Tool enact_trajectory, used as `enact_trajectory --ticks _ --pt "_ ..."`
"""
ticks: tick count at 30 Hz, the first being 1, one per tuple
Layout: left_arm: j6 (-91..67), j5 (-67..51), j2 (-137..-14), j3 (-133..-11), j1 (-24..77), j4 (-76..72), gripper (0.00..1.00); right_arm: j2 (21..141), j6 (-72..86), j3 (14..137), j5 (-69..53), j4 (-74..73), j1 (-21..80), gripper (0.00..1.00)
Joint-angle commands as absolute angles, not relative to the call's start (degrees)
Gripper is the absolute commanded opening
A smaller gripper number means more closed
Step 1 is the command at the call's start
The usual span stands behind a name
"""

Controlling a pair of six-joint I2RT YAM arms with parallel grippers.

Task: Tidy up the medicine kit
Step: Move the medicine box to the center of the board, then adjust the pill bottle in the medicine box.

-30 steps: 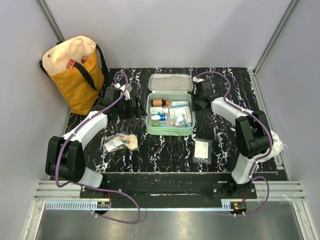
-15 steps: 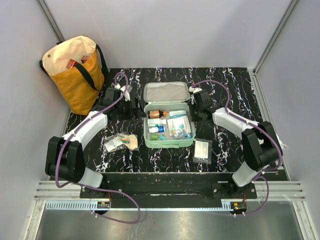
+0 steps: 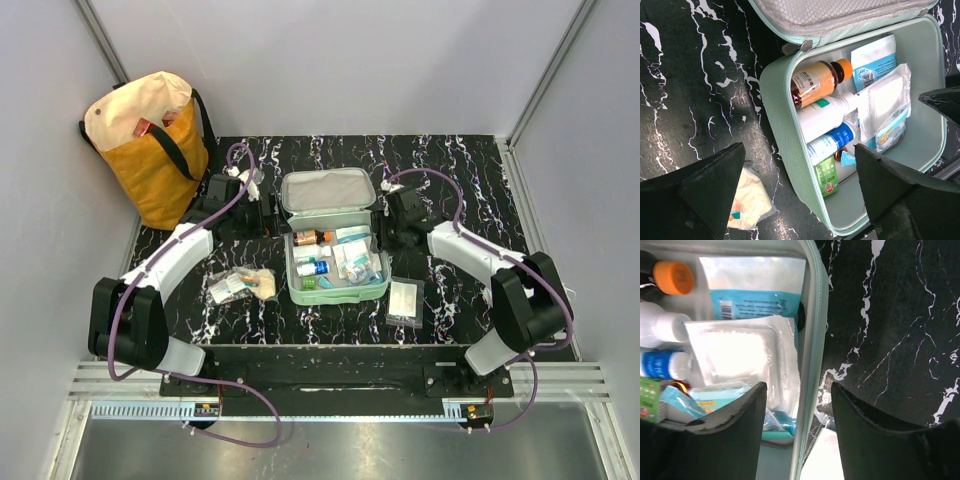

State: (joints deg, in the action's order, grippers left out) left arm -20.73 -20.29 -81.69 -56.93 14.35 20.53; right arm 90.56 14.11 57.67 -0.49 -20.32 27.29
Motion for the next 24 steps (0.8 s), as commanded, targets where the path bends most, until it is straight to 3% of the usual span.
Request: enact_trajectory --ticks 1,6,9,10,12,16,24 --pt "-20.1 -19.2 -78.8 -57.5 14.2 19.3 0.96 85.5 20.0 63.1 0.2 -20.9 27.8 0.63" --pt "-19.9 -18.4 -78.4 -56.9 14.3 19.4 0.96 81.7 22.1 64.6 3.1 -21.1 27.8 0.65" --pt "-20.1 -17.8 -77.9 -56.2 14.2 18.8 0.95 80.8 20.1 63.1 -5.2 -16.5 28.4 0.48" --pt "-20.3 -17.8 -77.8 -55.9 14.3 18.5 0.95 81.6 20.1 63.5 -6.1 -16.4 29.2 0.31" --pt "-20.7 -17.9 -77.7 -55.8 14.3 18.3 0.96 84.8 20.6 64.8 -7.6 -16.7 31.3 0.18" --pt "-20.9 -18.3 -77.3 -55.3 14.2 17.9 0.95 89.4 24.2 65.2 -6.8 -12.9 35.4 0.02" --pt "-24.6 -22.1 -76.2 -51.8 14.4 13.8 0.95 98.0 31.8 63.0 2.6 -0.6 38.0 0.00"
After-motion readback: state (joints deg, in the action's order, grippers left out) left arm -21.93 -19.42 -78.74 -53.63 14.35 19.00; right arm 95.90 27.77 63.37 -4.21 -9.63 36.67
